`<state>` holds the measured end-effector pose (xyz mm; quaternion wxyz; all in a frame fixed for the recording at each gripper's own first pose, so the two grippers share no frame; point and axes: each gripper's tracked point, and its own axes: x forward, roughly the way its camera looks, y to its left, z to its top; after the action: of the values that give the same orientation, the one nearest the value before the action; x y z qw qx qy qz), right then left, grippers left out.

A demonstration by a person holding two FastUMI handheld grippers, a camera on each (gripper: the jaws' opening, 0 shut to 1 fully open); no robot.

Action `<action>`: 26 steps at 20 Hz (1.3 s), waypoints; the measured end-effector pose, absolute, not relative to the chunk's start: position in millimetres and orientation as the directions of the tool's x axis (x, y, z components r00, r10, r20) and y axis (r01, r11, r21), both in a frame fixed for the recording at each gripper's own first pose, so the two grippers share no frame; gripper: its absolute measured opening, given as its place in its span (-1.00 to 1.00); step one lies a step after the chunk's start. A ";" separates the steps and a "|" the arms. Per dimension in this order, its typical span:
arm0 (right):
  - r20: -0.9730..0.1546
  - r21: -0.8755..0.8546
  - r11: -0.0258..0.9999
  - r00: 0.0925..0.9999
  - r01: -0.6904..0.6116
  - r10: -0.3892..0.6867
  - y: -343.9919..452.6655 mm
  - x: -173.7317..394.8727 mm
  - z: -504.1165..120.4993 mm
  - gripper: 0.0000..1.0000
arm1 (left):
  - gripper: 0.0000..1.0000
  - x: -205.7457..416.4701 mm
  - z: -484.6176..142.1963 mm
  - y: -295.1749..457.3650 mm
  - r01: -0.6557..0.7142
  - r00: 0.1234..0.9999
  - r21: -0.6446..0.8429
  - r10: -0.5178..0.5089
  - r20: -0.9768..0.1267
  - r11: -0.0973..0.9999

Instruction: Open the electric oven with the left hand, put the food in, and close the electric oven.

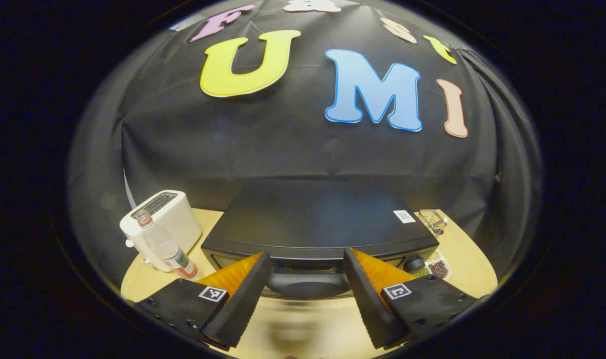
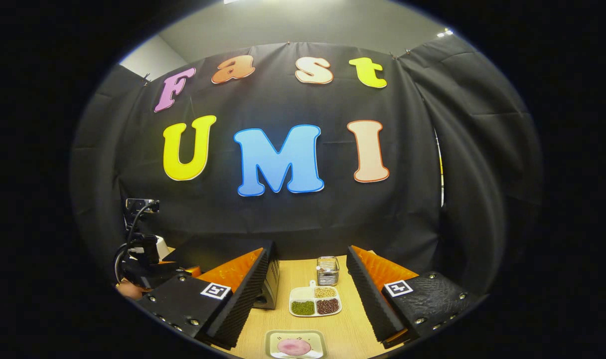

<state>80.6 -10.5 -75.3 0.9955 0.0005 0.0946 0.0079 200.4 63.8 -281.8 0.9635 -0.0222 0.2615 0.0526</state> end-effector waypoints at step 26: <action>-0.162 -0.048 0.998 0.986 -0.030 0.022 -7.4 29.6 -61.5 0.93 | 1.00 96.0 -345.2 43.6 -0.080 0.758 0.008 0.066 -0.649 0.997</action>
<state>29.6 -7.4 -61.5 0.9963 -0.0252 0.0812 0.0129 96.0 43.6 -345.2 0.9375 -0.0102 0.3456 0.0389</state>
